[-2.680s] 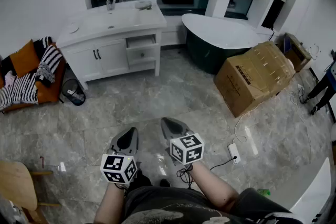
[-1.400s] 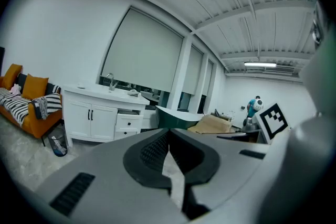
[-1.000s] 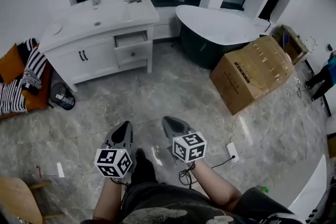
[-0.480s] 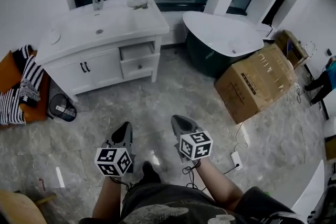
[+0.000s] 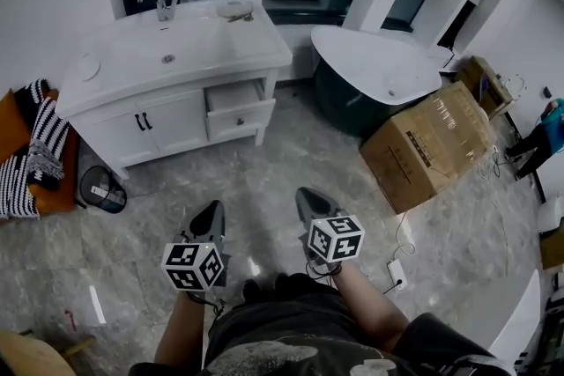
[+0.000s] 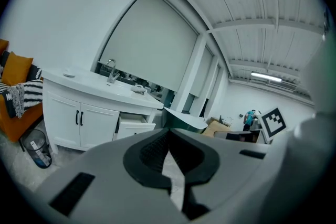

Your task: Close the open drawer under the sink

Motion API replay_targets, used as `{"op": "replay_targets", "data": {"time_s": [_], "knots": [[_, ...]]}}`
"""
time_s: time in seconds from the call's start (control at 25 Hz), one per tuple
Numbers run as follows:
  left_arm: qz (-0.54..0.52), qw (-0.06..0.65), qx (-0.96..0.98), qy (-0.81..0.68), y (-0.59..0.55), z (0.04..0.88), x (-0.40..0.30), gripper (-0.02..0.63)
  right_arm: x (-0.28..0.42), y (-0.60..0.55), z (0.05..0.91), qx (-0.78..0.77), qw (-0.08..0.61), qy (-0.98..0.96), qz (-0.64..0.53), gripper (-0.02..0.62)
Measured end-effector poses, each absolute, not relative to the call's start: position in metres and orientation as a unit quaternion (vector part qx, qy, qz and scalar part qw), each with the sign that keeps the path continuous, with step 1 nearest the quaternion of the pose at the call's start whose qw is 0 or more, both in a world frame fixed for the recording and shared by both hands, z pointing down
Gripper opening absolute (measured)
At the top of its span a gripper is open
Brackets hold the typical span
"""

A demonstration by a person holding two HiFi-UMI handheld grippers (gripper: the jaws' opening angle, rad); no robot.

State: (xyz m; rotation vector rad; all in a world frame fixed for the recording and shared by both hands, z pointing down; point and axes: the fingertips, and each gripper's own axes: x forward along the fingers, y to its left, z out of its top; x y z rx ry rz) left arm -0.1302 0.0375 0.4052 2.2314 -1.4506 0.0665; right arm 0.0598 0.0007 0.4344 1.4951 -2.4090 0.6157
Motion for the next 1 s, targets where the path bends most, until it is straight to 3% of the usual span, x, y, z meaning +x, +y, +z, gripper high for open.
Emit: {"op": "replay_targets", "data": {"time_s": [0.52,1.0], "knots": [[0.040,0.232,0.798,-0.554,-0.012,0.414,-0.153,0.015,0.047,-0.072,0.450,0.499,0.109,-0.834,0.209,0.028],[0.078,0.255,0.761,-0.592,-0.127,0.460,-0.169,0.015,0.022,-0.206,0.511,0.468,0.147,-0.841,0.230,0.029]]}}
